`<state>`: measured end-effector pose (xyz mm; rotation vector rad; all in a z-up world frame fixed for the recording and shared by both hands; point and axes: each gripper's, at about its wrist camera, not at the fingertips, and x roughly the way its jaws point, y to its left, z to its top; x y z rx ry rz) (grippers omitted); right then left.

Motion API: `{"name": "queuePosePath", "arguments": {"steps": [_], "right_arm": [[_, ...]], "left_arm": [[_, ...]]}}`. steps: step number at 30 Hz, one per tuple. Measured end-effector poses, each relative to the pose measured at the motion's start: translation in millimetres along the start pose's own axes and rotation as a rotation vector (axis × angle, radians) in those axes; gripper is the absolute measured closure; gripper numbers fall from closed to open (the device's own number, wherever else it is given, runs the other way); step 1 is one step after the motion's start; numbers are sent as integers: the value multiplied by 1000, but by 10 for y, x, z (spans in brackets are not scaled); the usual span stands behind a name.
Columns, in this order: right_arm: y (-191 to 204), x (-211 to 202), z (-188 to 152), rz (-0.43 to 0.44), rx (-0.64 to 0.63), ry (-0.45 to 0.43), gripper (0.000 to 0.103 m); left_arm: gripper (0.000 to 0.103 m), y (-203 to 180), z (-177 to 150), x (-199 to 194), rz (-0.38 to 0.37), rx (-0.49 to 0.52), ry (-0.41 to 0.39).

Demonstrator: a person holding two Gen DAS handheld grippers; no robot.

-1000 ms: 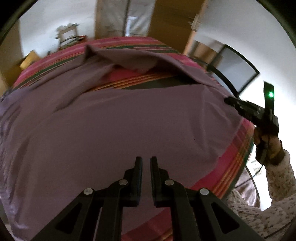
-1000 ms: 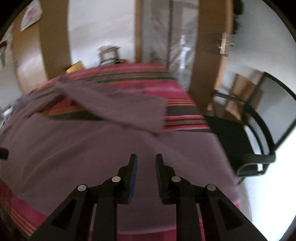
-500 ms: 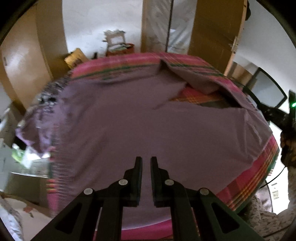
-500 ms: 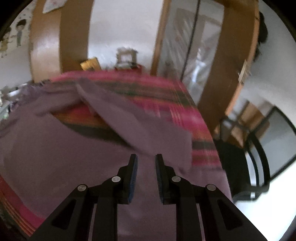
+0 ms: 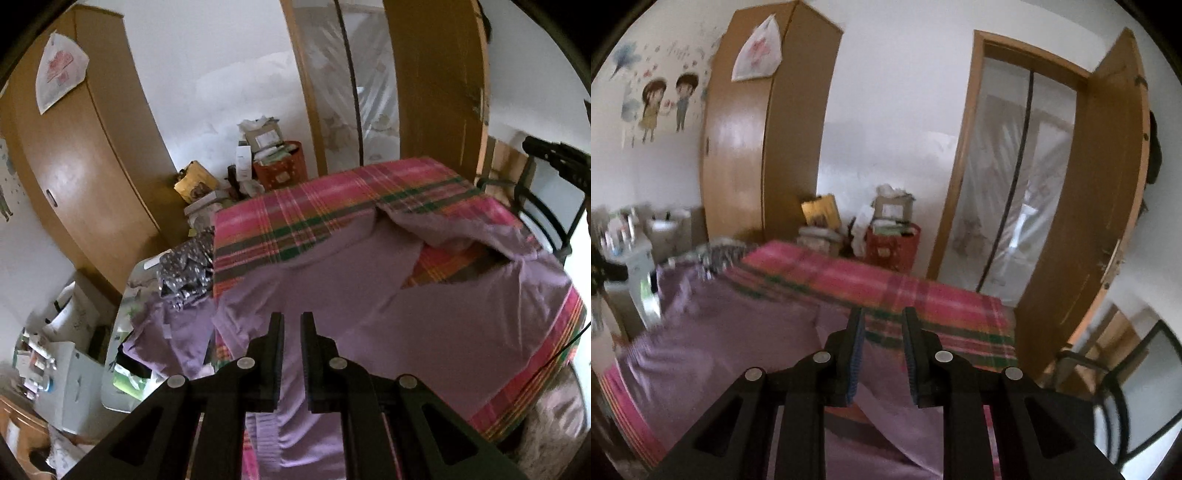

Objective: Fold clothes

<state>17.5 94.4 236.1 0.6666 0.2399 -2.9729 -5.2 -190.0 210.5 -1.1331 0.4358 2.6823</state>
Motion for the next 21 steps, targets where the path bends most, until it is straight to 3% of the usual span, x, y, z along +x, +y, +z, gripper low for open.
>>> {"name": "queuePosePath", "arguments": {"steps": [5, 7, 8, 10, 11, 14, 17, 21], "right_arm": [[99, 317, 369, 55, -15, 33, 81], [184, 469, 421, 73, -32, 52, 79], [219, 533, 424, 79, -41, 58, 73], [314, 707, 363, 89, -83, 82, 57], [368, 817, 303, 90, -110, 103, 55], [503, 1168, 97, 114, -172, 184, 55], [605, 1520, -108, 169, -202, 283, 55], [663, 1864, -313, 218, -226, 348, 55]], "left_arm": [[94, 92, 324, 143, 79, 69, -11], [94, 103, 409, 248, 83, 86, -3], [94, 106, 442, 352, 62, 96, 18], [94, 88, 452, 567, 42, 121, 55], [94, 73, 447, 696, 36, 128, 75], [94, 4, 399, 1144, 15, 165, 162], [94, -87, 335, 1575, 57, 231, 226], [94, -87, 346, 2009, 32, 227, 281]]}}
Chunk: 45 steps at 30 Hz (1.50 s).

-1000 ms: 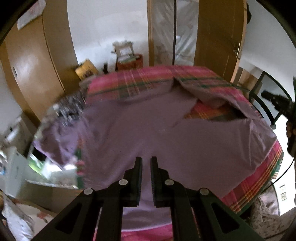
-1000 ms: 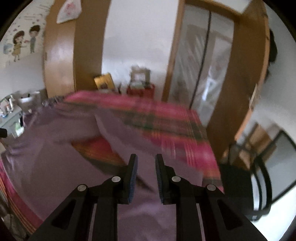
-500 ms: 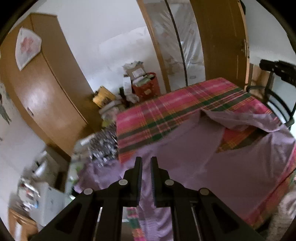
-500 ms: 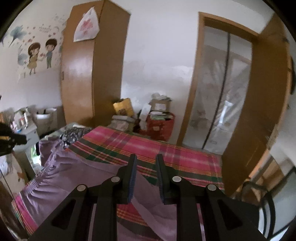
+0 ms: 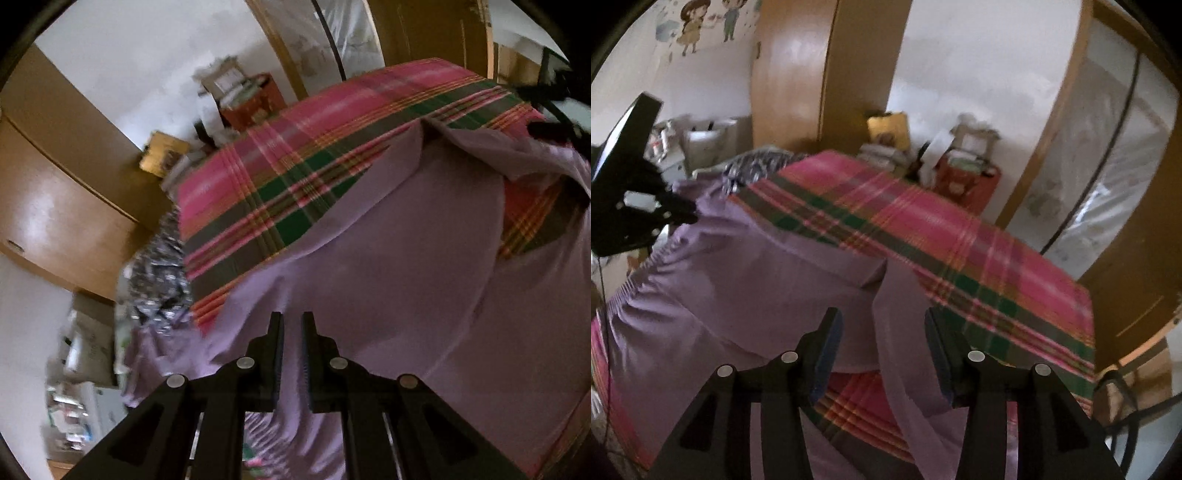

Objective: Fold clothes

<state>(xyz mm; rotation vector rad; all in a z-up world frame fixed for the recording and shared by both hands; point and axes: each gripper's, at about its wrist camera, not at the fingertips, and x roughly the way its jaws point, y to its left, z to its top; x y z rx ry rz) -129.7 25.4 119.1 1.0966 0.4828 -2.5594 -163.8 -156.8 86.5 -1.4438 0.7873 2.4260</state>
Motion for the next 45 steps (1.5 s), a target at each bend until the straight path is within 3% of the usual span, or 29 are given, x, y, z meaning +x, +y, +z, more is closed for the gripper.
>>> {"name": "queuePosePath", "arguments": {"steps": [9, 12, 15, 21, 22, 26, 39, 45], "right_arm": [[-80, 538, -71, 75, 4, 68, 53], [-87, 673, -62, 37, -25, 86, 53], [-151, 763, -70, 44, -3, 93, 53], [-319, 890, -114, 31, 32, 111, 87], [-343, 910, -119, 26, 35, 113, 93], [-442, 980, -124, 13, 51, 119, 96], [-808, 1107, 18, -93, 63, 102, 98], [-893, 1282, 82, -166, 38, 111, 98]], "left_arm": [[94, -54, 204, 466, 31, 80, 15], [94, -97, 278, 617, 81, 117, 30], [94, -109, 341, 774, 82, 124, 49], [94, -89, 404, 976, 92, 120, 71], [94, -69, 422, 992, 91, 112, 70], [94, 25, 486, 1044, 83, 65, 68], [95, 447, 646, 1186, 54, -126, 63], [96, 502, 637, 1282, 48, -149, 68]]}}
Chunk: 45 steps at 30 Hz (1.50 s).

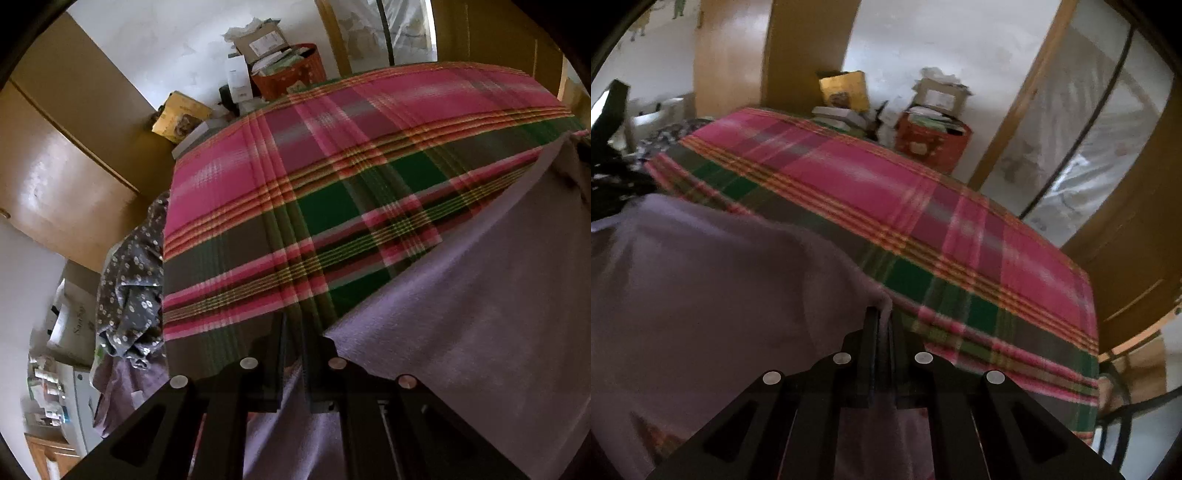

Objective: Fold clothes

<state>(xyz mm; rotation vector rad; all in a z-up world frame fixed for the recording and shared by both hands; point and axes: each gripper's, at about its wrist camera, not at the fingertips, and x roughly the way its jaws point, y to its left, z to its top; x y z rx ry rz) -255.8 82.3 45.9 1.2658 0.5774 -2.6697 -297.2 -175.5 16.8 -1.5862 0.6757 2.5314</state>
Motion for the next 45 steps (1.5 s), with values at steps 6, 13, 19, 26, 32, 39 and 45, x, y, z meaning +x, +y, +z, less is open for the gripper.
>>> {"name": "queuePosePath", "arguments": {"steps": [6, 13, 19, 26, 32, 39, 45], "right_arm": [[-2, 212, 55, -78, -53, 28, 98], [-6, 401, 176, -158, -111, 17, 88], [-31, 434, 213, -158, -109, 28, 81], [-404, 267, 238, 3, 13, 78, 76], [-686, -127, 4, -1, 90, 33, 74], [-875, -429, -629, 20, 162, 52, 69], [-1023, -707, -1204, 41, 219, 44, 67]], "left_arm": [[95, 114, -57, -23, -15, -21, -12], [95, 200, -118, 18, -8, -62, 4], [95, 160, -147, 1, -1, -64, -2], [95, 89, -190, -139, -8, -69, -16], [95, -30, -233, -373, -29, -70, -60], [95, -430, -284, -695, -118, 8, -121], [95, -979, -352, -876, -202, 139, -150]]}}
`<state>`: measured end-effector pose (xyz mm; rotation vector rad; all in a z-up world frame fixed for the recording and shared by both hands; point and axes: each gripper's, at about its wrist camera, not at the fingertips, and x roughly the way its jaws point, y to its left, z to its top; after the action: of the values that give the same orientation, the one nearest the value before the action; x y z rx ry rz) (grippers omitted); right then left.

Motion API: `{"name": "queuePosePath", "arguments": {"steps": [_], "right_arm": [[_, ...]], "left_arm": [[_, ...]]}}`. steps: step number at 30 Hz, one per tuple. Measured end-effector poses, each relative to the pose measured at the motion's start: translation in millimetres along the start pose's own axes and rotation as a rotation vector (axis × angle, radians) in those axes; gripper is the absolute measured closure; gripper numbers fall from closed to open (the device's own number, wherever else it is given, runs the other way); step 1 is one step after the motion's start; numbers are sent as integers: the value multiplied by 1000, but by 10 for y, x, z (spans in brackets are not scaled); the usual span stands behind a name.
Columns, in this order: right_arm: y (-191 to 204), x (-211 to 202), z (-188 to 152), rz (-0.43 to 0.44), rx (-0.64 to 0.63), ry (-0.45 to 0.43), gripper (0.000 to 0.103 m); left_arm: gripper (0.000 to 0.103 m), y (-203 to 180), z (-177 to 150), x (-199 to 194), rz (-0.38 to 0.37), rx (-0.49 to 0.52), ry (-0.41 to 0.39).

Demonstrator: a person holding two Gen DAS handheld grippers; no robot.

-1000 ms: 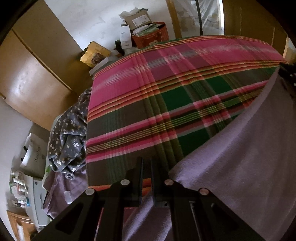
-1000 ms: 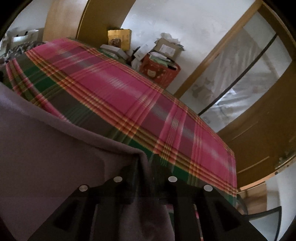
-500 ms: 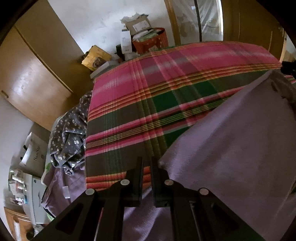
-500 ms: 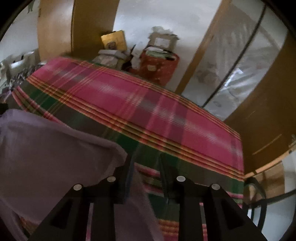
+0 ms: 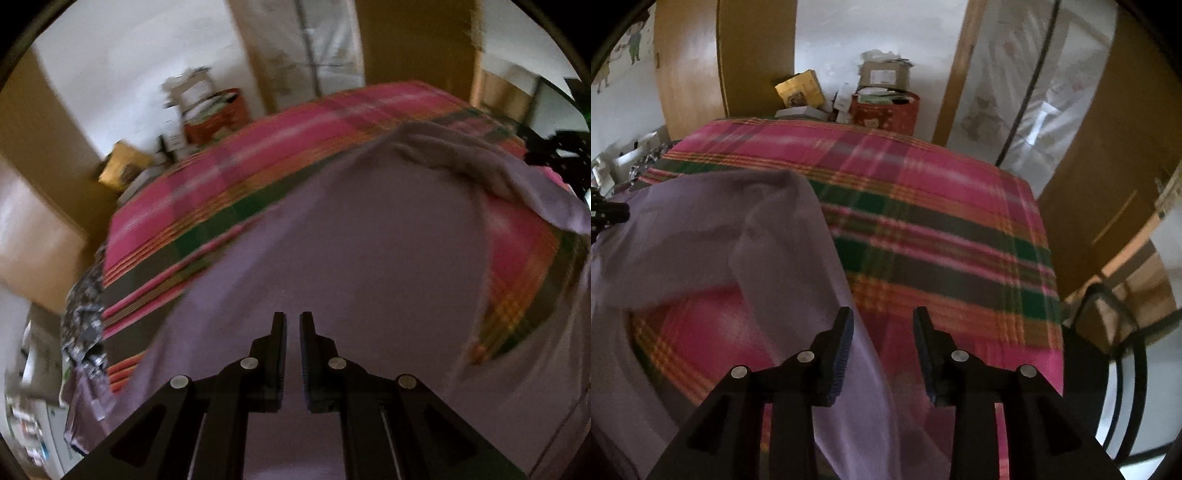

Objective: Fold clothes

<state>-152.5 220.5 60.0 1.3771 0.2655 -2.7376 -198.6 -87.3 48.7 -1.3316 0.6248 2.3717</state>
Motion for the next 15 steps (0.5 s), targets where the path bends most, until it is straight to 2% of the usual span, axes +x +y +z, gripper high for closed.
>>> {"name": "queuePosePath", "arguments": {"steps": [8, 13, 15], "right_arm": [[-339, -329, -752, 63, 97, 19, 64], [-380, -410, -1004, 95, 123, 26, 64], [-375, -472, -1069, 144, 137, 3, 64]], "left_arm": [[95, -590, 81, 92, -73, 120, 11], [95, -814, 157, 150, -108, 136, 13], [95, -893, 178, 153, -117, 143, 13]]}}
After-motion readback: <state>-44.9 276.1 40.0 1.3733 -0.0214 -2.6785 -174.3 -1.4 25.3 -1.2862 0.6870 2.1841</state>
